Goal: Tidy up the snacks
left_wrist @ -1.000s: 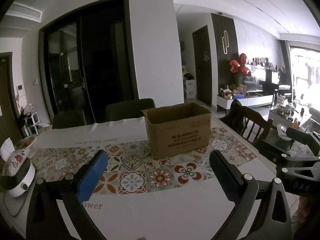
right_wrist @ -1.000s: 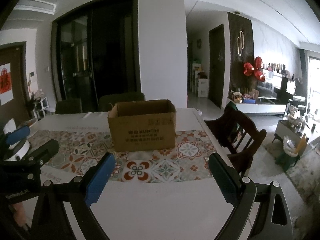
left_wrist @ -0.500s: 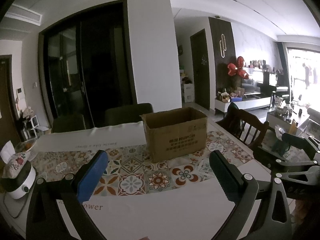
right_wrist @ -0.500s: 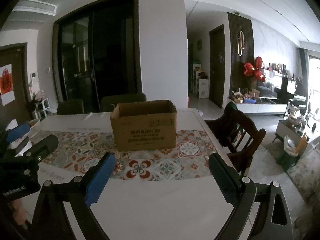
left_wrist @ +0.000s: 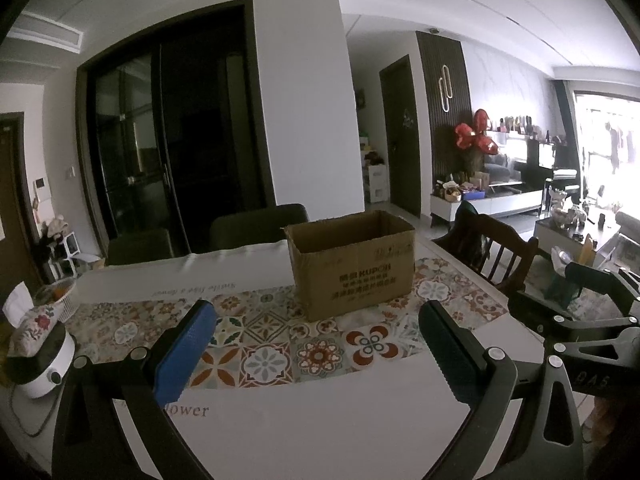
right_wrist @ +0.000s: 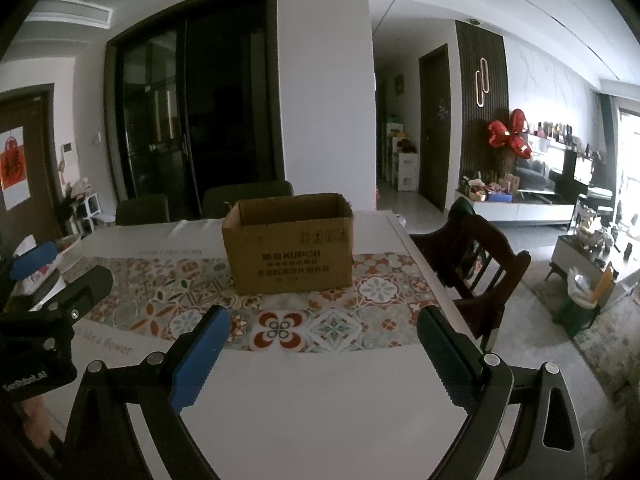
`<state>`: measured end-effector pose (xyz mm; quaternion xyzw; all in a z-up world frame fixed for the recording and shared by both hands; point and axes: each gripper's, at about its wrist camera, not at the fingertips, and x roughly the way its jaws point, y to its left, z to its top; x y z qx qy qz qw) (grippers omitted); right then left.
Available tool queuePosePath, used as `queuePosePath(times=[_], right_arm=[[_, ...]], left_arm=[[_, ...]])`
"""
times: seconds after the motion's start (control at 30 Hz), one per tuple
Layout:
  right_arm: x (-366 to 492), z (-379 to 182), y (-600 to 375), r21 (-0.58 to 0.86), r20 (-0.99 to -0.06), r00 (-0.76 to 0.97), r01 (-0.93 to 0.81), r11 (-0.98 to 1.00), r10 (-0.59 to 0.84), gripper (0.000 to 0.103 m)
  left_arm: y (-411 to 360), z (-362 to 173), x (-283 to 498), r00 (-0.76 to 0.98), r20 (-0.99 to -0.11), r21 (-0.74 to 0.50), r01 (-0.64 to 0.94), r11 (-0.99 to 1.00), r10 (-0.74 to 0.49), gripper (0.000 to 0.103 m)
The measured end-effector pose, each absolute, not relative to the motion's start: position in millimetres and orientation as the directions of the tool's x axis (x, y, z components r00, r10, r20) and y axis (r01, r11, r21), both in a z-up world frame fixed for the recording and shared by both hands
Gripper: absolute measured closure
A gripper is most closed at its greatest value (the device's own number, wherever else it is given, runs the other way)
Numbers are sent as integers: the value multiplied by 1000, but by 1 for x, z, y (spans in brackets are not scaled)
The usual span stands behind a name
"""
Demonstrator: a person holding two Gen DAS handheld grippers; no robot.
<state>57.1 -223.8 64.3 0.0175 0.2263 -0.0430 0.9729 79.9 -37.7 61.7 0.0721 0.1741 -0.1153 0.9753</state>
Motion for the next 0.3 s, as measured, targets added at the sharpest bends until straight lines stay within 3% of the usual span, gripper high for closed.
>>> queuePosePath(times=[0.3], right_arm=[[57,64,-223,14,-443,893,92,996,-76,8]], left_arm=[[-35,58,83,907,-369,87,251,964,-203,0]])
